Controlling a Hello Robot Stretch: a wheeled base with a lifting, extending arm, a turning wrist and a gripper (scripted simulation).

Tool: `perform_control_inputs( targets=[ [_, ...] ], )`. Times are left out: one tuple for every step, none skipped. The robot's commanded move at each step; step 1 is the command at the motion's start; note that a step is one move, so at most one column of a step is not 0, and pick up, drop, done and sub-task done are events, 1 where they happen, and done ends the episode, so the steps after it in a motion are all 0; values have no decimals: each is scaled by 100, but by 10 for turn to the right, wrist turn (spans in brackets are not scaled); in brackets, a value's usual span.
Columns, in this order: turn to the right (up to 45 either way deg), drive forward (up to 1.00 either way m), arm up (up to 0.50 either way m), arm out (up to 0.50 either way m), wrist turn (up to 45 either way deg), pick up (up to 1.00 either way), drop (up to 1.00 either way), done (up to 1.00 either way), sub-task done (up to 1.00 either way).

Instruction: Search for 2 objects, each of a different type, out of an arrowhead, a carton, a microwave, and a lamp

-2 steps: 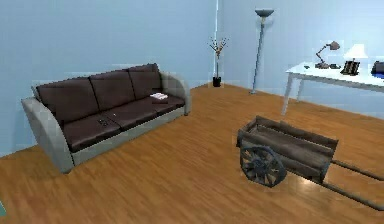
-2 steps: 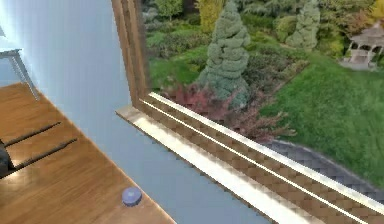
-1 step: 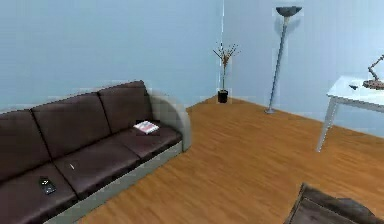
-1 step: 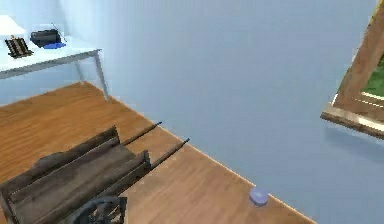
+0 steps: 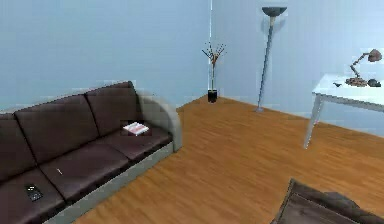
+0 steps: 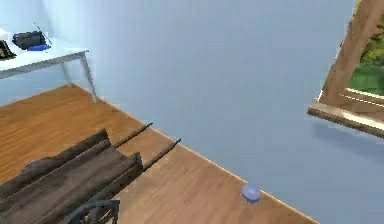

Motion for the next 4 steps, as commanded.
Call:
perform_control_inputs(
  targets=[
    [0,95,0,0,0,0,0,0,0],
    [360,0,0,0,0,0,0,0,0],
    [0,75,0,0,0,0,0,0,0],
    [420,0,0,0,0,0,0,0,0]
  ],
)
